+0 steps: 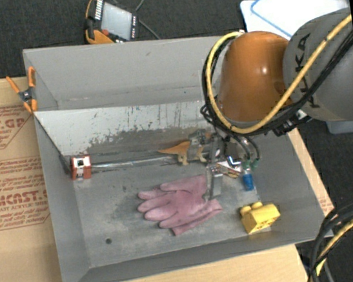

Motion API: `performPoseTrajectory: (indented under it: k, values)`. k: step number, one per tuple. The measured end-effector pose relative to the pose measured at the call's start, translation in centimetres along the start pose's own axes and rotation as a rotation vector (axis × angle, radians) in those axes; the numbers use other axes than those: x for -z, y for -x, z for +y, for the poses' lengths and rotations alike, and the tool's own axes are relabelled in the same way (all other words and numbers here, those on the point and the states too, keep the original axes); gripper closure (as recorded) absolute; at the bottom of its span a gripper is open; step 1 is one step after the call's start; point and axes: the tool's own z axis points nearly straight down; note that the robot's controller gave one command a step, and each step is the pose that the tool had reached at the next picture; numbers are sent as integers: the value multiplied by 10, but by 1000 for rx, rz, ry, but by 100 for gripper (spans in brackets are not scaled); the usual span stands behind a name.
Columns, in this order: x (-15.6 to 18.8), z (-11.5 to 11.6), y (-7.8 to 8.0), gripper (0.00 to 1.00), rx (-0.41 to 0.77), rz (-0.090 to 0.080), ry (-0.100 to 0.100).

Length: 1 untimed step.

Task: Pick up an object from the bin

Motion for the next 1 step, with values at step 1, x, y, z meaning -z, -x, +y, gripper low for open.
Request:
performPoseTrajectory:
  k: [1]
  values:
    - [0,0,0,0,0,0,0]
